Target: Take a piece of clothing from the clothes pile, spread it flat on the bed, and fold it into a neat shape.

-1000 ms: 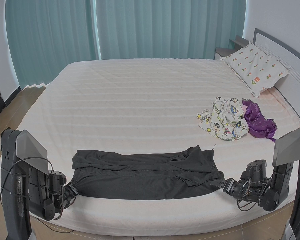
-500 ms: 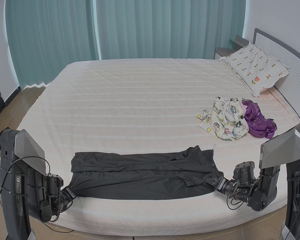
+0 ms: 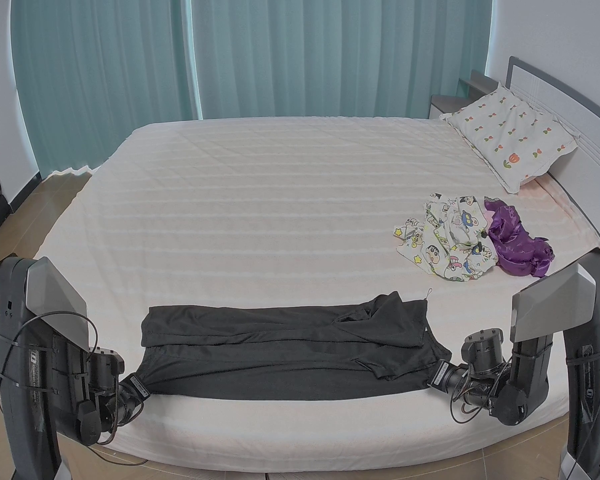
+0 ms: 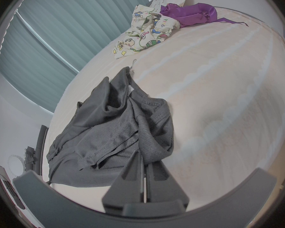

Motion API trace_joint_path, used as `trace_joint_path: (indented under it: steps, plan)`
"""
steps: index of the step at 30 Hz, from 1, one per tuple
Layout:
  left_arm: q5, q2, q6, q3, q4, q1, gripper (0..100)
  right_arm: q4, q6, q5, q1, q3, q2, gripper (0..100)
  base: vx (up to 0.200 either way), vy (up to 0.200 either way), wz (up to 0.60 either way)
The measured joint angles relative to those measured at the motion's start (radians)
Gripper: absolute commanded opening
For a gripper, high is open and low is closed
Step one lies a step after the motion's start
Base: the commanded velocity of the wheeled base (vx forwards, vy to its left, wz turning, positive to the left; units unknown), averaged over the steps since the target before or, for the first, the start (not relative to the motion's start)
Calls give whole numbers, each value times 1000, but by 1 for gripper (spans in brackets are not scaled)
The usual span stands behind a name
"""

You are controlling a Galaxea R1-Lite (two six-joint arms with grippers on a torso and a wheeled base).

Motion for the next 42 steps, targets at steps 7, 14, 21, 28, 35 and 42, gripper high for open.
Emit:
trace_joint_path:
  steps: [7,14,21,28,35,42]
  plan:
    - [-2,-27,36,33,0,2,0,-1,-18,1,-4,58,-35,0,0,0,0]
    - [-2,-34,93,79,1,2,0,0,-30,9,-4,94,-56,0,0,0,0]
    - [-2,-25,114,101,5,-2,100,1,-43,14,-3,99,-56,100,0,0,0]
    - [-3,-16,115,103,2,-3,100,-14,-46,25,-9,95,-57,100,0,0,0]
    - [-27,-102,128,103,10,40,100,-28,-48,57,-54,99,-121,100,0,0,0]
    - [-150,-277,146,89,94,112,100,-40,-22,95,-77,89,-171,100,0,0,0]
